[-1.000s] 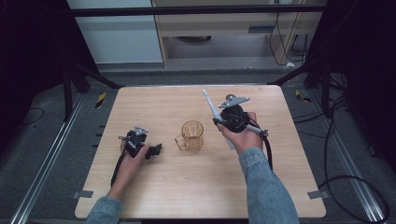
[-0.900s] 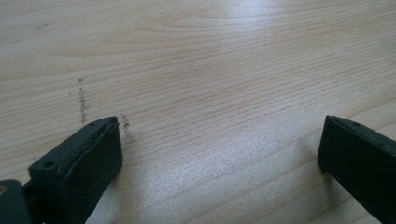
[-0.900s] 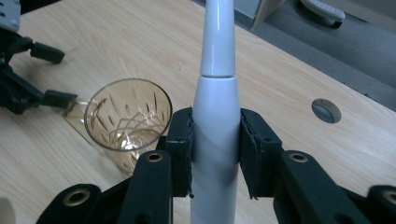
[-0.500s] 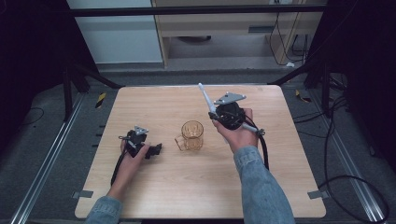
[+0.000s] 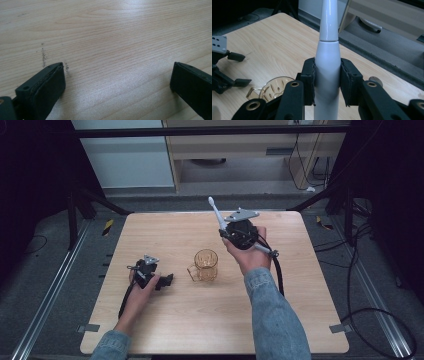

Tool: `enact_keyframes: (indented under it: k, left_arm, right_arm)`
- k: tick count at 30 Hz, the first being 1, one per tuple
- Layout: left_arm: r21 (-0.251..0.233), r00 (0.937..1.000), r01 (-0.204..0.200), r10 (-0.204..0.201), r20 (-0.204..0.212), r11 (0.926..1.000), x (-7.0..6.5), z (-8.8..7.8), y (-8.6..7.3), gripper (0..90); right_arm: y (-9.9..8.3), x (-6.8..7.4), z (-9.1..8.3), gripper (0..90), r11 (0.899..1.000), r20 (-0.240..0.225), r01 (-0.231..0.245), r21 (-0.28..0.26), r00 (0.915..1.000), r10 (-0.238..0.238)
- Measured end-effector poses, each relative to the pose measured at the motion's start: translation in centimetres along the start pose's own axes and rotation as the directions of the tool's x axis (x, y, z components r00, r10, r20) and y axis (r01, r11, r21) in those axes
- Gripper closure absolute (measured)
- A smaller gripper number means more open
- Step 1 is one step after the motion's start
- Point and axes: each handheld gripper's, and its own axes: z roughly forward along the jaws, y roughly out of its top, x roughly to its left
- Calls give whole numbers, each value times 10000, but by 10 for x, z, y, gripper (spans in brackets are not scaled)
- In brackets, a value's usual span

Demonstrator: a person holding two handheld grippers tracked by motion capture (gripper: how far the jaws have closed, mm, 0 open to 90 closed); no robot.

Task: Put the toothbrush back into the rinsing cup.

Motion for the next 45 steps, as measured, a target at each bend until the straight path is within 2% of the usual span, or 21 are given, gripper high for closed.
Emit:
enact_keyframes:
  k: [17,26,35,45]
  left_arm:
    - [8,10000,10,-10,7,10000,0,0,0,0]
    - [-28,10000,26,-26,25,10000,0,0,0,0]
    - [-14,10000,5,-5,32,10000,0,0,0,0]
    - [-12,10000,-11,11,50,10000,0,0,0,0]
  right_arm:
    - [23,6,4,671,9978,-29,-82,-651,10000,80]
    - [37,16,9,671,9922,-244,-207,-1228,9995,179]
    - [41,21,14,671,9853,-427,-484,-1638,9982,419]
    - [37,32,34,671,9815,-787,-859,-1709,9942,733]
